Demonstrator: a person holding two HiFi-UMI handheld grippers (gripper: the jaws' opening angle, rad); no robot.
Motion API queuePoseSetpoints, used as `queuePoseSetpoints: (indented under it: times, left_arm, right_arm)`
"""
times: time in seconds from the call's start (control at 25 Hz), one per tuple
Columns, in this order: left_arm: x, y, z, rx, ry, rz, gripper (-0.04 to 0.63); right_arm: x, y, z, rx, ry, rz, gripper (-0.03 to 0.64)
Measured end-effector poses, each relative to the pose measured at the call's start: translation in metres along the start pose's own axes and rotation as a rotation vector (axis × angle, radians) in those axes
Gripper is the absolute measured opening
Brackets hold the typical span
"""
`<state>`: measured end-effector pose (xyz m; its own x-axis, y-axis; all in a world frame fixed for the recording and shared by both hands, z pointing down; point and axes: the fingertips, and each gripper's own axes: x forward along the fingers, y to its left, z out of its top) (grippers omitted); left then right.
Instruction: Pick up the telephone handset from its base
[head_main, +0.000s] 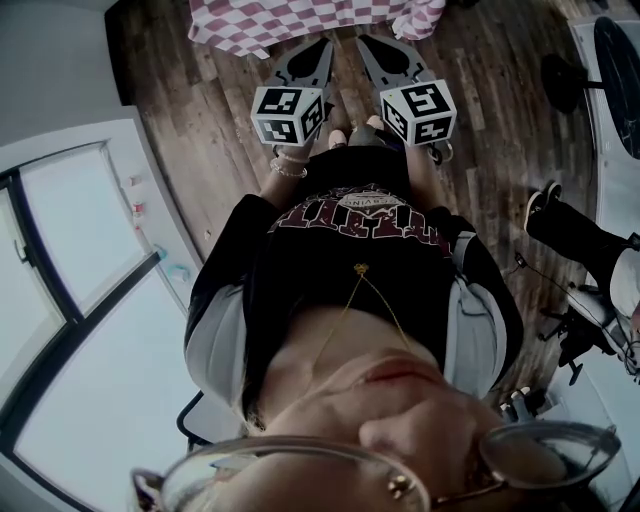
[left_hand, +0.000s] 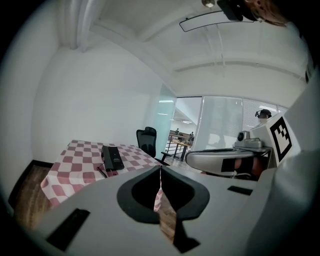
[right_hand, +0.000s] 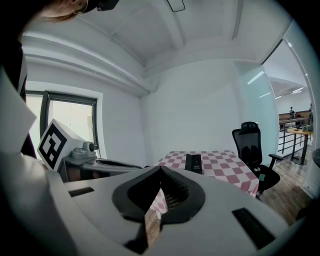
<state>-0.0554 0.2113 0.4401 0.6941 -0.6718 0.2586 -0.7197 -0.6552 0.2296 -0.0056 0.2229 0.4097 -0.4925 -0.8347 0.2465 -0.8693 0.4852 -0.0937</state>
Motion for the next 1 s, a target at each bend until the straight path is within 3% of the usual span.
queuePoseSetpoints:
  times: [0.28, 1.0]
  left_arm:
    - [0.015, 0.021, 0.005, -0.026, 0.000, 0.011, 0.012]
    - [0.101, 0.048, 0.038, -0.034, 0.002, 0.050, 0.011]
  right_arm:
    - [0.028, -0.006, 0.005, -0.013, 0.023, 0.026, 0.018]
    - [0.089, -0.080, 0.030, -0.022, 0.040, 0.101, 0.018]
